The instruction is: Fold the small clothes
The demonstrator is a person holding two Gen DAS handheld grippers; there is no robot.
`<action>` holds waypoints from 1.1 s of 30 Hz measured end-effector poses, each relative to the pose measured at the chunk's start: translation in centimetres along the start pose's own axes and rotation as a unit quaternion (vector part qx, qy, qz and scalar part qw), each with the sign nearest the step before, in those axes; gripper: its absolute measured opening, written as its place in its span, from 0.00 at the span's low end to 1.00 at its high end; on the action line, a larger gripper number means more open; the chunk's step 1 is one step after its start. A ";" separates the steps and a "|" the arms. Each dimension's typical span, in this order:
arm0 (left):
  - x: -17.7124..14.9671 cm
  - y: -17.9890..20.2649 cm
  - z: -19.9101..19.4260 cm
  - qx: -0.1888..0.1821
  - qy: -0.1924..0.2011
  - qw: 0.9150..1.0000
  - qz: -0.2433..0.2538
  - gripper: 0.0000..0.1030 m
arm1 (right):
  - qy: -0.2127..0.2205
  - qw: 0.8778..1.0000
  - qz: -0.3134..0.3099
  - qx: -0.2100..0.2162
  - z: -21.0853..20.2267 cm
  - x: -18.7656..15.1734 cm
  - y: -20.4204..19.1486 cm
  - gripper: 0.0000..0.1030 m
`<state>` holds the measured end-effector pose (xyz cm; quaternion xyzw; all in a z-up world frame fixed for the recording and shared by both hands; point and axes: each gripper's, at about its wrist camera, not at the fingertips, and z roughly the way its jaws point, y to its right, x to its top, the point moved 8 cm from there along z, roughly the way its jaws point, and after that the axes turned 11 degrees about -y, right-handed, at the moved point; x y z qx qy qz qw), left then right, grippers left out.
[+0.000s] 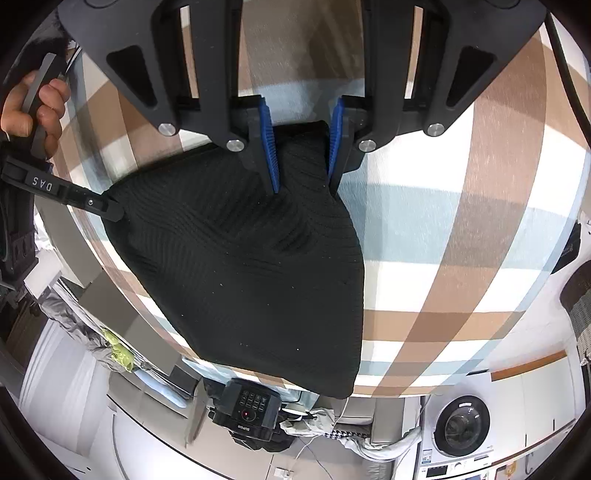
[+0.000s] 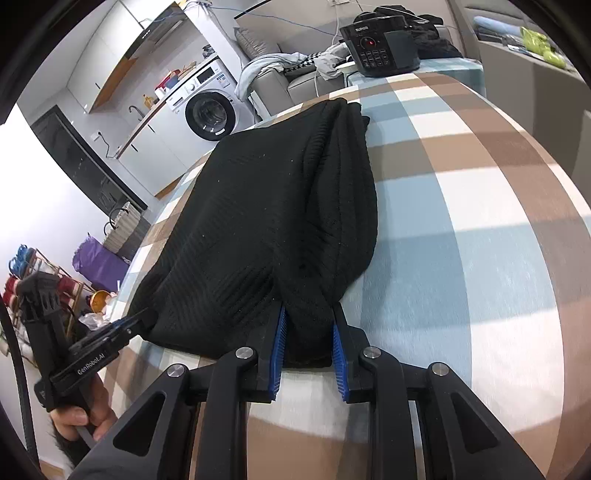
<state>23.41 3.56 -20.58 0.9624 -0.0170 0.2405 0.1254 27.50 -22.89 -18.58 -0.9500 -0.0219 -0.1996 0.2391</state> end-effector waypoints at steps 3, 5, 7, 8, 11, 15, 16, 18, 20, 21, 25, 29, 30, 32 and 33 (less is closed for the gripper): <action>0.3 -0.1 0.0 -0.001 0.000 1.000 0.000 0.21 | 0.001 1.000 -0.008 -0.011 0.1 0.3 -0.2 0.22; 0.2 -0.1 -0.1 0.000 0.002 1.000 0.001 0.21 | 0.003 1.000 -0.014 -0.017 0.0 0.1 -0.4 0.23; 0.0 -0.2 -0.5 0.001 0.005 1.000 -0.001 0.22 | 0.009 0.999 -0.021 -0.027 -0.3 0.0 -0.4 0.29; -0.1 -0.2 -0.8 0.004 0.008 1.000 -0.001 0.25 | 0.014 0.999 -0.024 -0.034 -0.6 0.0 -0.3 0.32; -0.3 -0.4 -2.5 0.013 0.029 0.999 0.002 0.41 | 0.031 0.998 -0.038 -0.046 -1.7 0.1 -0.5 0.42; -0.4 -0.8 -5.9 0.028 0.081 0.996 0.004 0.72 | 0.063 0.993 -0.078 -0.054 -3.8 0.1 -1.6 0.70; -0.4 -0.7 -6.5 0.028 0.092 0.995 0.008 0.79 | 0.070 0.993 -0.084 -0.051 -4.3 0.0 -1.9 0.82; -0.5 -0.4 -8.1 0.031 0.120 0.992 0.020 0.83 | 0.097 0.989 -0.103 -0.045 -5.6 0.0 -2.8 0.92; -0.5 -0.1 -9.2 0.033 0.141 0.989 0.027 0.89 | 0.119 0.985 -0.120 -0.046 -6.7 0.0 -3.6 1.00; -0.6 0.1 -9.6 0.031 0.151 0.988 0.031 0.94 | 0.127 0.983 -0.128 -0.044 -7.1 -0.1 -3.9 1.00; -1.1 0.7 -10.6 0.028 0.177 0.983 0.034 0.99 | 0.151 0.976 -0.153 -0.043 -7.8 -0.6 -5.1 1.00; -1.7 0.9 -10.2 0.041 0.189 0.980 0.037 0.99 | 0.172 0.969 -0.172 -0.047 -7.9 -1.5 -5.6 1.00; -1.7 1.0 -10.0 0.040 0.190 0.980 0.037 0.99 | 0.174 0.968 -0.175 -0.043 -7.8 -1.7 -5.7 1.00; -1.8 1.0 -9.7 0.041 0.189 0.980 0.035 0.99 | 0.176 0.968 -0.178 -0.035 -7.6 -2.0 -5.8 1.00; -1.9 0.9 -9.5 0.042 0.189 0.980 0.033 0.99 | 0.175 0.967 -0.180 -0.035 -7.5 -2.1 -5.8 1.00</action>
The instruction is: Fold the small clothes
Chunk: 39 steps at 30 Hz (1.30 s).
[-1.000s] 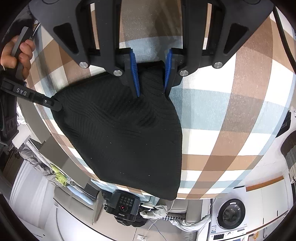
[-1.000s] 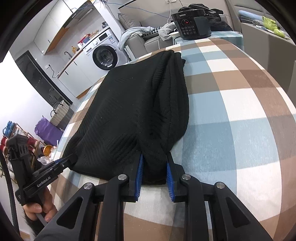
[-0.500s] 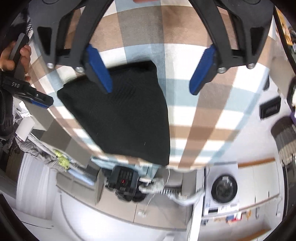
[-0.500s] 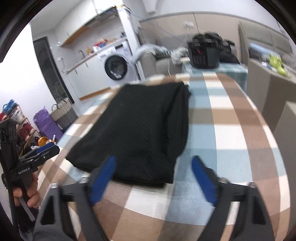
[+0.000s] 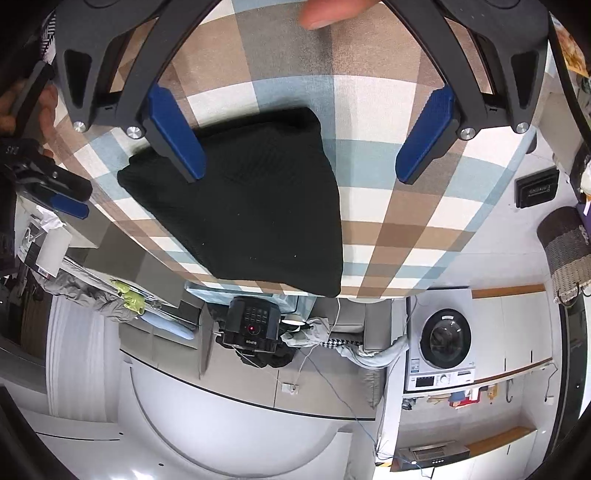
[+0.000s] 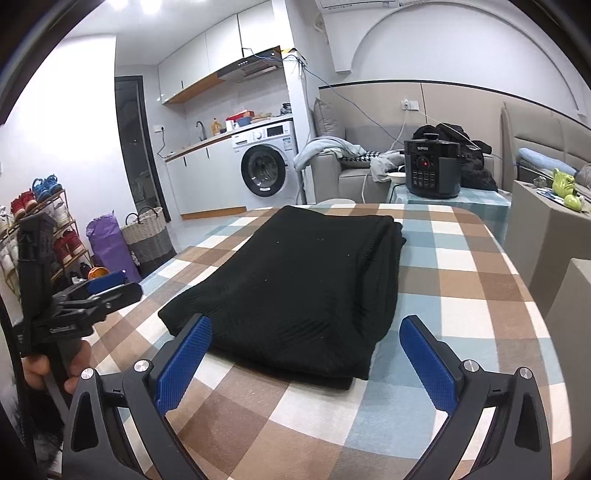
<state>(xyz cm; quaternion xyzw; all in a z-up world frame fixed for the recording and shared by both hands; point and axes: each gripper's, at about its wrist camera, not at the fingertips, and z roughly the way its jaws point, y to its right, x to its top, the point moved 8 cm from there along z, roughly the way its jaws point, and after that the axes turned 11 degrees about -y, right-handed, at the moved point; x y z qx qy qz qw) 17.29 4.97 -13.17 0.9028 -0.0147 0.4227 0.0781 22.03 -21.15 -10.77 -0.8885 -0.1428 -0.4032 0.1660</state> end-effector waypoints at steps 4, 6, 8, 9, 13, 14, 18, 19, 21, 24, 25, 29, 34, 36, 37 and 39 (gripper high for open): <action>-0.5 0.1 0.2 -0.002 0.008 1.000 -0.001 0.99 | 0.011 1.000 0.002 -0.006 0.0 -0.4 0.2 1.00; -0.3 0.1 0.2 -0.001 0.013 1.000 -0.001 0.99 | 0.017 1.000 0.002 -0.005 0.0 -0.5 0.2 1.00; -0.3 0.1 0.0 -0.001 0.020 1.000 0.000 0.99 | 0.023 1.000 0.003 -0.007 -0.3 -0.5 0.3 1.00; -0.3 0.1 -0.1 0.002 0.022 1.000 0.000 0.99 | 0.024 1.000 0.002 -0.005 -0.3 -0.5 0.2 1.00; -0.2 0.4 -0.2 0.007 0.031 0.999 0.009 0.99 | 0.034 0.999 -0.001 -0.010 -0.7 -0.5 0.0 1.00; -0.1 0.5 -0.3 0.009 0.032 0.999 0.012 0.99 | 0.039 0.999 -0.003 -0.012 -0.9 -0.5 0.0 1.00; -0.2 0.5 -0.4 0.012 0.035 0.999 0.012 0.99 | 0.053 0.999 -0.005 -0.007 -1.5 -0.5 -0.1 1.00; -0.2 0.5 -0.4 0.011 0.034 0.999 0.011 0.99 | 0.055 0.998 -0.004 -0.006 -1.6 -0.5 0.0 1.00; -0.2 0.3 -0.3 0.010 0.031 0.999 0.009 0.99 | 0.054 0.999 -0.002 -0.004 -1.5 -0.4 0.1 1.00; -0.2 0.1 -0.2 0.009 0.029 1.000 0.003 0.99 | 0.052 0.999 0.002 -0.002 -1.4 -0.4 0.2 1.00; -0.2 0.0 -0.2 0.009 0.028 1.000 0.002 0.99 | 0.052 0.999 0.003 -0.002 -1.4 -0.4 0.2 1.00; -0.2 0.1 -0.1 0.009 0.028 1.000 0.007 0.99 | 0.051 0.999 0.005 -0.001 -1.2 -0.4 0.4 1.00; -0.2 0.2 -0.1 0.012 0.030 0.999 0.011 0.99 | 0.051 0.999 0.005 0.001 -1.2 -0.4 0.3 1.00; -0.1 0.2 0.1 0.013 0.030 0.999 0.013 0.99 | 0.051 0.999 0.006 0.000 -1.2 -0.4 0.3 1.00; -0.2 0.2 0.0 0.012 0.030 0.999 0.013 0.99 | 0.051 0.999 0.006 0.001 -1.2 -0.4 0.3 1.00; -0.2 0.2 0.1 0.011 0.030 0.999 0.012 0.99 | 0.051 0.999 0.006 0.001 -1.2 -0.4 0.3 1.00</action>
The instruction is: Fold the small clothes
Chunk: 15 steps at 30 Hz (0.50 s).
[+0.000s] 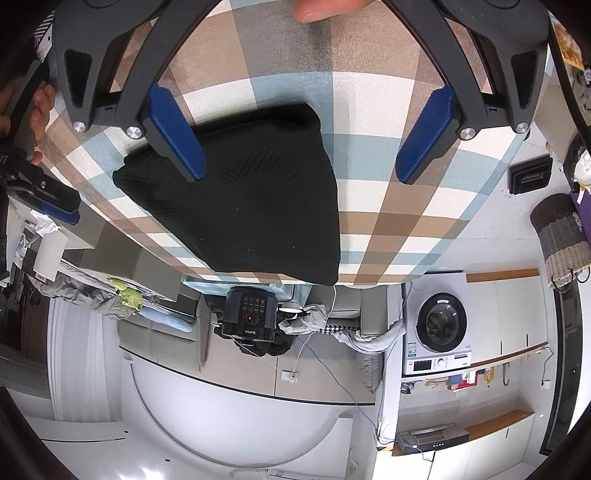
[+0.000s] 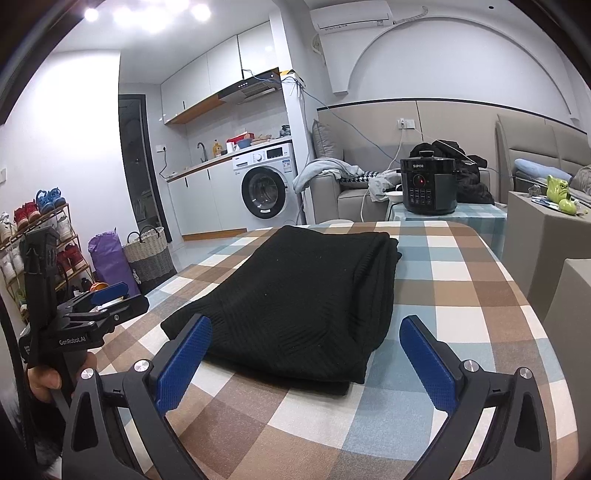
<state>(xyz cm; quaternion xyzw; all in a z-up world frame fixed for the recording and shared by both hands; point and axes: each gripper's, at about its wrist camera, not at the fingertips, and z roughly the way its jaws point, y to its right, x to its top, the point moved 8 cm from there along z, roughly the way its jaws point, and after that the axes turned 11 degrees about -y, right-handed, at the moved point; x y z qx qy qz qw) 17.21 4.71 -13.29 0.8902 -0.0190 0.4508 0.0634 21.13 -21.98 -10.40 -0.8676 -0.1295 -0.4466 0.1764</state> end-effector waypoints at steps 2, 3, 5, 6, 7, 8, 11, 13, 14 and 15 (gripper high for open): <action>0.0 0.0 0.0 0.000 0.000 1.000 0.000 0.99 | 0.000 1.000 0.000 0.000 0.0 0.0 0.0 1.00; 0.0 0.0 0.1 0.000 0.000 1.000 0.000 0.99 | 0.000 1.000 0.000 0.000 0.0 0.0 0.0 1.00; 0.0 0.0 0.0 0.001 0.000 1.000 0.000 0.99 | 0.000 1.000 0.000 0.000 0.0 0.0 0.0 1.00; 0.0 0.0 0.0 0.000 0.000 1.000 0.001 0.99 | 0.000 1.000 0.000 -0.001 0.0 0.0 0.0 1.00; 0.0 0.0 -0.1 0.001 0.000 1.000 0.001 0.99 | 0.000 1.000 -0.001 0.000 0.0 0.0 0.0 1.00; 0.0 0.0 0.0 0.001 0.000 1.000 0.001 0.99 | 0.000 1.000 -0.001 0.000 0.0 0.0 0.0 1.00; 0.0 0.0 0.0 0.001 0.000 1.000 0.001 0.99 | -0.001 1.000 -0.001 0.000 0.1 0.0 0.0 1.00; 0.0 0.0 0.0 0.001 0.000 1.000 0.001 0.99 | -0.002 1.000 0.000 0.000 0.1 -0.1 0.1 1.00; 0.0 0.0 0.0 0.000 0.000 1.000 0.001 0.99 | -0.002 1.000 0.000 0.001 0.2 -0.1 0.1 1.00; 0.0 0.0 0.0 0.001 0.000 1.000 0.001 0.99 | -0.002 1.000 0.000 0.000 0.1 -0.1 0.1 1.00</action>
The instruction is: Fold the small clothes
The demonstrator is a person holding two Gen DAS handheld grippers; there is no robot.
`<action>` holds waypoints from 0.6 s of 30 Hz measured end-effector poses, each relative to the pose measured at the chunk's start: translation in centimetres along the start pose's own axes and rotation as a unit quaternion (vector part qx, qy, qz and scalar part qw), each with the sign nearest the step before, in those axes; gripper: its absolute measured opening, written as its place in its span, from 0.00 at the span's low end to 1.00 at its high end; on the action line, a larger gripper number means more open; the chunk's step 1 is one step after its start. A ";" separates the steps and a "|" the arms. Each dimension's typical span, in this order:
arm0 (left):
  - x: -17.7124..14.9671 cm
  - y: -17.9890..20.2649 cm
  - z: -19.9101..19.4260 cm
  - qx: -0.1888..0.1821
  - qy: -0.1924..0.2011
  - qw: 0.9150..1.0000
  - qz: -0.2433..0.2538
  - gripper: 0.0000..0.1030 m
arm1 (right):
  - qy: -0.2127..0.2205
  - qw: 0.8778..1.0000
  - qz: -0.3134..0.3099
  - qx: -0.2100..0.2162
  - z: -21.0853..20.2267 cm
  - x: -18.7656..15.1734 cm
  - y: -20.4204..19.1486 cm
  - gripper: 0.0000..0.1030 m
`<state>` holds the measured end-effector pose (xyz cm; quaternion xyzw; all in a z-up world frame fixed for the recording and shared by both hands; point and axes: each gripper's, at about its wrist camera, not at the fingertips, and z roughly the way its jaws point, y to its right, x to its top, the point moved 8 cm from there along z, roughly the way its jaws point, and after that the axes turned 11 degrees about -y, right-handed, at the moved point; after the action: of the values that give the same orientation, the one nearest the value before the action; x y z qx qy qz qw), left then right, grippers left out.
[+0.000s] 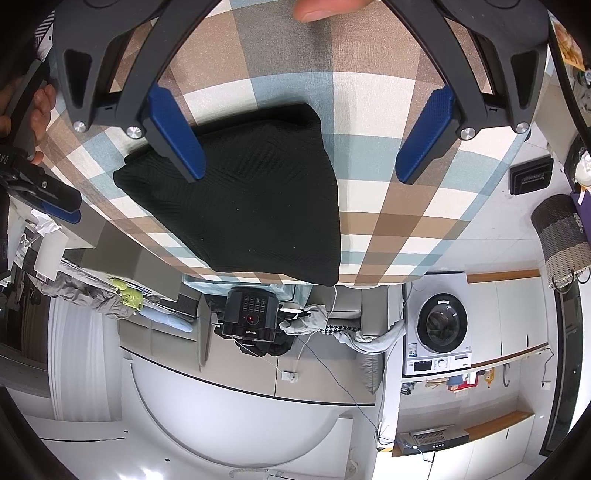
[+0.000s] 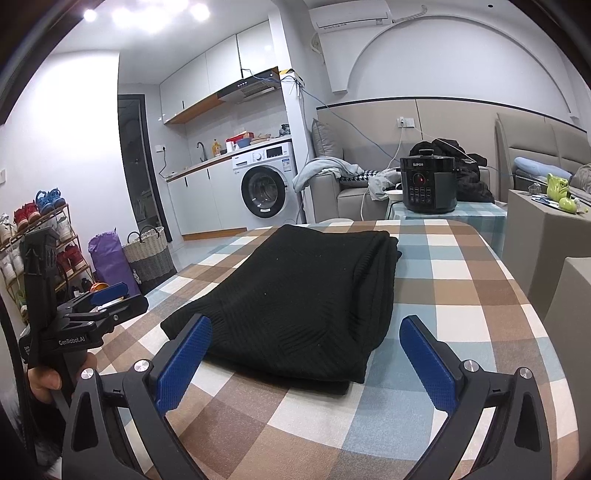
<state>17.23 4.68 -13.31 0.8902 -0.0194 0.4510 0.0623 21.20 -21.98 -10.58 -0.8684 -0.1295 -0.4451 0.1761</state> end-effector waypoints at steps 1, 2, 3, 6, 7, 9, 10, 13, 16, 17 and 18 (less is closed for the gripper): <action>0.0 0.0 0.0 0.000 0.000 1.000 0.000 0.99 | 0.000 1.000 0.000 0.000 0.0 0.0 0.0 1.00; 0.0 0.0 0.0 -0.001 0.000 1.000 0.000 0.99 | 0.000 1.000 0.000 0.001 0.0 0.0 0.0 1.00; 0.0 0.0 0.0 0.000 0.000 1.000 0.000 0.99 | -0.001 1.000 0.000 0.001 0.1 0.0 0.0 1.00; 0.0 0.0 0.0 0.000 0.000 1.000 0.000 0.99 | 0.000 1.000 0.001 0.001 0.0 -0.1 0.0 1.00; 0.0 0.0 0.0 0.000 0.000 1.000 0.000 0.99 | 0.001 1.000 0.001 0.000 0.0 -0.1 0.0 1.00; 0.0 0.0 0.0 -0.001 0.000 1.000 0.000 0.99 | 0.000 1.000 0.001 0.000 0.1 -0.1 0.0 1.00; 0.0 0.0 0.0 0.000 0.000 1.000 0.000 0.99 | 0.000 1.000 0.001 0.000 0.1 -0.2 0.0 1.00; 0.0 0.0 0.0 0.000 0.000 1.000 0.000 0.99 | 0.000 1.000 0.001 0.000 0.0 -0.1 0.0 1.00; 0.0 0.0 0.0 0.000 0.000 1.000 0.000 0.99 | 0.000 1.000 0.001 0.000 0.0 -0.1 0.0 1.00; 0.0 0.0 0.0 -0.001 0.000 1.000 0.000 0.99 | 0.000 1.000 0.001 0.000 0.0 -0.1 0.0 1.00; 0.0 0.0 0.0 -0.001 0.000 1.000 0.000 0.99 | 0.000 1.000 0.002 0.000 0.0 -0.1 0.0 1.00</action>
<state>17.24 4.67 -13.32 0.8900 -0.0199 0.4512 0.0629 21.15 -21.98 -10.66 -0.8686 -0.1280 -0.4447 0.1770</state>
